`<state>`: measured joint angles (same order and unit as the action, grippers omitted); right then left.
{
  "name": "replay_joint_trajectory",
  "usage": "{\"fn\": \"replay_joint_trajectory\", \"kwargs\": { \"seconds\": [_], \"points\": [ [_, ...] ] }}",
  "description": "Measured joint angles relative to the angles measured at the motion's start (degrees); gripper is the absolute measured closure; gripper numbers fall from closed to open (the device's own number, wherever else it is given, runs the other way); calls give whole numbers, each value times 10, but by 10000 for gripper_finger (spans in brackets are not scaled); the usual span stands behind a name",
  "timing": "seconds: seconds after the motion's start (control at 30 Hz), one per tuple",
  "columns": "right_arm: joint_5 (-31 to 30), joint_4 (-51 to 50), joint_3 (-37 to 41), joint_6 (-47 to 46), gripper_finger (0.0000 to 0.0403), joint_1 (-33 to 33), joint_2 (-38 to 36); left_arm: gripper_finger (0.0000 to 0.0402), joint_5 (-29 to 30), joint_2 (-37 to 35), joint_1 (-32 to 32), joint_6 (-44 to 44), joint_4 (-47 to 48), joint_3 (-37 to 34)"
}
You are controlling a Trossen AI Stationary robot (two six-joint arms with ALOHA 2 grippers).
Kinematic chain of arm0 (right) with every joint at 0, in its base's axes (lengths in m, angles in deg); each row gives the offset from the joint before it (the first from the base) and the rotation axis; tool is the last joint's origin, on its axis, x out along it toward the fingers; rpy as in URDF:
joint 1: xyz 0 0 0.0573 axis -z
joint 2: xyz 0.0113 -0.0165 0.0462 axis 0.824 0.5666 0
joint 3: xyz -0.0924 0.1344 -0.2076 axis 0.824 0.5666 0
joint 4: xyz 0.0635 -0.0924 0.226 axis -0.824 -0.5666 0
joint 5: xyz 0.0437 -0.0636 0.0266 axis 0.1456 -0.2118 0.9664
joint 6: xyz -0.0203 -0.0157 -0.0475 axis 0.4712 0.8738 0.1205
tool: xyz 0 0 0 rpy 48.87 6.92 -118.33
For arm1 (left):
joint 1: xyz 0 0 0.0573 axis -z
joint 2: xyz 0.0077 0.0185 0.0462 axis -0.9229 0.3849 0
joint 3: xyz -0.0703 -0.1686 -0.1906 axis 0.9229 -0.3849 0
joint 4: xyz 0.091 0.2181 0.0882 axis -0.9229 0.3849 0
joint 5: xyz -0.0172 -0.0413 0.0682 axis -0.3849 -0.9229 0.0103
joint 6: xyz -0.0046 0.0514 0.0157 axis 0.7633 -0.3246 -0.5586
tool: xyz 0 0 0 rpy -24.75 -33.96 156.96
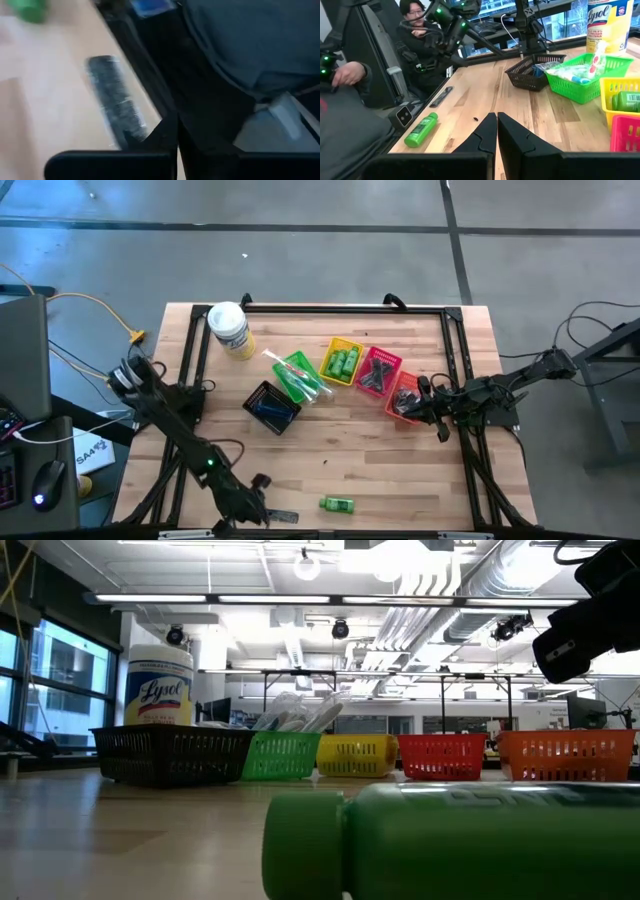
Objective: Pick & Place Travel size toiletries
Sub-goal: Put the black comb into the red bin
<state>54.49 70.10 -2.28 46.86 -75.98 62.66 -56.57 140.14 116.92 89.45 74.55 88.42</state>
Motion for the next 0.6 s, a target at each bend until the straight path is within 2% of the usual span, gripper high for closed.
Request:
{"fn": "replay_joint_trajectory", "kwargs": {
  "seconds": [0.17, 0.6],
  "points": [
    [1, 0, 0, 7, 396, 0, 0, 401, -30, 31, -9, -26, -11, 14],
    [0, -2, 0, 13, 396, 0, 0, 401, -128, 82, -46, 6, -39, 10]
  ]
}}
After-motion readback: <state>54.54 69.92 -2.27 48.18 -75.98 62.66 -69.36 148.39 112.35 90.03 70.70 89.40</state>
